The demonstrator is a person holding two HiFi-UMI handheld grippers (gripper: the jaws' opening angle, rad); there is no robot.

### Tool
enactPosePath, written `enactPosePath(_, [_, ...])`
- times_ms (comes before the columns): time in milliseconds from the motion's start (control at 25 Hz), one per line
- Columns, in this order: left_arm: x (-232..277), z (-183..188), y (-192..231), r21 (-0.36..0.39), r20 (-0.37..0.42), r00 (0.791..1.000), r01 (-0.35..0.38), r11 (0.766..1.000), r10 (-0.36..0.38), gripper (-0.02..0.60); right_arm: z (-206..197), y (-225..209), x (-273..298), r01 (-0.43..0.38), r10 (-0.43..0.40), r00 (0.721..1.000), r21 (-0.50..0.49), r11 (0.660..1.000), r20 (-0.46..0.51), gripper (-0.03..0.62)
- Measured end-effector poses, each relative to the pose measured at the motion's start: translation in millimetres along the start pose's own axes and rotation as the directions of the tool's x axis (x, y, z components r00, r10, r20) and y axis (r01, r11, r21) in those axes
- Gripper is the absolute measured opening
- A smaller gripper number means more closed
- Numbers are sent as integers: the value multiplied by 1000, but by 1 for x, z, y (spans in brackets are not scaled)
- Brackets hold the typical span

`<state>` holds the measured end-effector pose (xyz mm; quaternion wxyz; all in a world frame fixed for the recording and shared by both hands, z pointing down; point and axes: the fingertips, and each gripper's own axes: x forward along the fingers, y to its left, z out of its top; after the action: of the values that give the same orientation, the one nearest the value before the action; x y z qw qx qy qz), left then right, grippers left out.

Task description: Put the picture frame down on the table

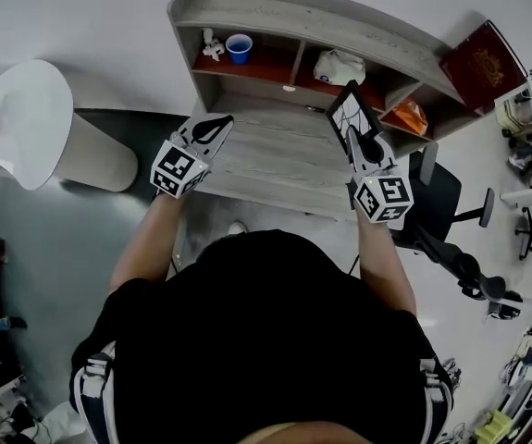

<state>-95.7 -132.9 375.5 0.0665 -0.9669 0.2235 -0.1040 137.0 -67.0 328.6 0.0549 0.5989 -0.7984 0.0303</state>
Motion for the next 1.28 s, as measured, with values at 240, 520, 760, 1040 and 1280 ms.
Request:
enactPosePath(240, [-5, -10, 32, -14, 1, 1000, -6, 1000, 6, 17, 0, 9, 23, 11, -11, 1000, 7, 1000, -11, 31])
enactPosePath(520, [-9, -27, 55, -27, -10, 1000, 14, 1000, -14, 17, 0, 24, 45, 24, -24, 1000, 6, 1000, -14, 31])
enactPosePath(760, [-7, -32, 71, -27, -12, 1000, 26, 999, -27, 17, 1, 28, 60, 37, -37, 999, 4, 999, -21, 31])
enactPosePath(1040, [-2, -38, 84, -35, -12, 998, 56, 998, -56, 17, 2, 28, 73, 75, -75, 997, -2, 997, -13, 31])
enactPosePath(1280, [0, -45, 96, -40, -15, 997, 74, 996, -75, 17, 5, 31, 84, 86, -86, 996, 21, 996, -5, 31])
